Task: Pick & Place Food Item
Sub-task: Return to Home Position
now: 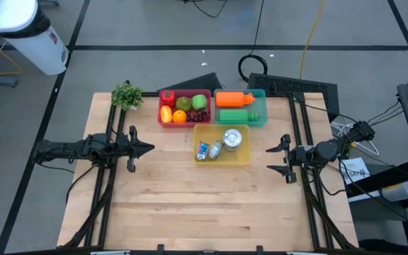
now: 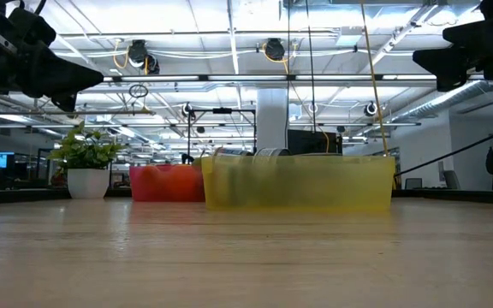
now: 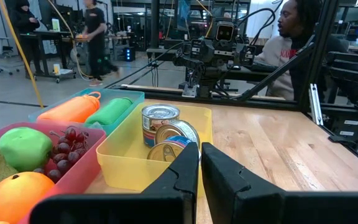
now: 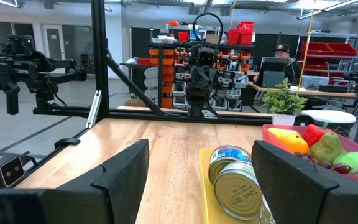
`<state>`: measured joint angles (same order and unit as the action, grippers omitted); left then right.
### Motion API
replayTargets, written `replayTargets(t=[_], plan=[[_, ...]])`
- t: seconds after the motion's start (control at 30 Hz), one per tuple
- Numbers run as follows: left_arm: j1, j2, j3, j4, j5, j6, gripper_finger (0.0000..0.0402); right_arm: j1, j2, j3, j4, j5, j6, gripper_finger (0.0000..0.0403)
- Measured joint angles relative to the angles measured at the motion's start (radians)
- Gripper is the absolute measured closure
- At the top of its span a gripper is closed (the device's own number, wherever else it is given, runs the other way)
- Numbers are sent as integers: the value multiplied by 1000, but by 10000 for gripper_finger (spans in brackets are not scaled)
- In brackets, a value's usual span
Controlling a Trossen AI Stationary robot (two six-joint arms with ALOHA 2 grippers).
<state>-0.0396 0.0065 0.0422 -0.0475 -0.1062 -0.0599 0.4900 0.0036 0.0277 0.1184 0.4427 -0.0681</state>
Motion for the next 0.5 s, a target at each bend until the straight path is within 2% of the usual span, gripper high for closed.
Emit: replayTargets(t=[0.5], plan=[[0, 0, 0, 0, 0, 0, 376, 0, 0, 0, 0, 0, 0, 133]])
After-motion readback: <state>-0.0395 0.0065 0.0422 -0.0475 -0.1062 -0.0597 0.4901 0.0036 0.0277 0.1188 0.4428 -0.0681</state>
